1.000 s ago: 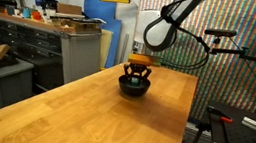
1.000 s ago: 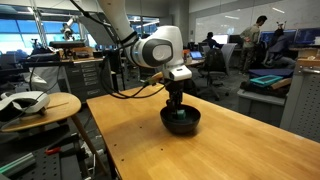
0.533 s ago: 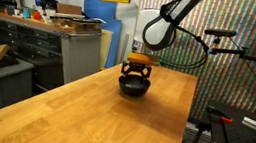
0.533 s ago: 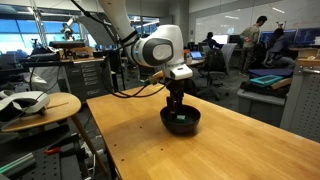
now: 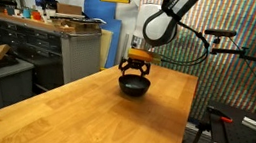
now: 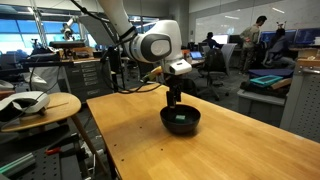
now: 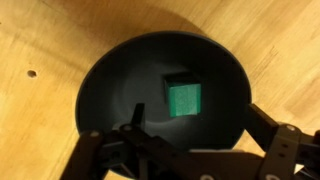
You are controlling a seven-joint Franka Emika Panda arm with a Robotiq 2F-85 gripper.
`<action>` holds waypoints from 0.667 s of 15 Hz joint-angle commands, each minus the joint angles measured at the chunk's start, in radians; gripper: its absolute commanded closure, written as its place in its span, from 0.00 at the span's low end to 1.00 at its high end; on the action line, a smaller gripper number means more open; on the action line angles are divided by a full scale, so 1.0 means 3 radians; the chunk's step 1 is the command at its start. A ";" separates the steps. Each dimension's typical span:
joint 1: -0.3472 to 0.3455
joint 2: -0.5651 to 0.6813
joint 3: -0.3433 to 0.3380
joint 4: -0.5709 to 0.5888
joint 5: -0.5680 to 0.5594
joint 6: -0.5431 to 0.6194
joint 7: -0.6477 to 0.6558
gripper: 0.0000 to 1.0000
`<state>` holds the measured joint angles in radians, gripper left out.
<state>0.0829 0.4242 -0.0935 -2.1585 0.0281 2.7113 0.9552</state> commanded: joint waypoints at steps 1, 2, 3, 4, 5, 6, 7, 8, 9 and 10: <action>0.0016 -0.0324 0.0055 -0.0164 0.0055 -0.0126 -0.0281 0.00; 0.0041 -0.0396 0.0052 -0.0195 0.0013 -0.0186 -0.0325 0.00; 0.0062 -0.0458 0.0050 -0.0218 -0.0019 -0.0245 -0.0364 0.00; 0.0093 -0.0533 0.0043 -0.0250 -0.0068 -0.0307 -0.0395 0.00; 0.0116 -0.0598 0.0043 -0.0272 -0.0111 -0.0371 -0.0420 0.00; 0.0148 -0.0673 0.0038 -0.0297 -0.0184 -0.0457 -0.0431 0.00; 0.0184 -0.0744 0.0026 -0.0324 -0.0281 -0.0510 -0.0399 0.00; 0.0198 -0.0817 0.0043 -0.0352 -0.0351 -0.0554 -0.0398 0.00; 0.0210 -0.0888 0.0063 -0.0381 -0.0423 -0.0597 -0.0398 0.00; 0.0222 -0.0962 0.0085 -0.0418 -0.0495 -0.0609 -0.0397 0.00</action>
<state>0.1362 0.2314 -0.0771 -2.2302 -0.0647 2.5653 0.8473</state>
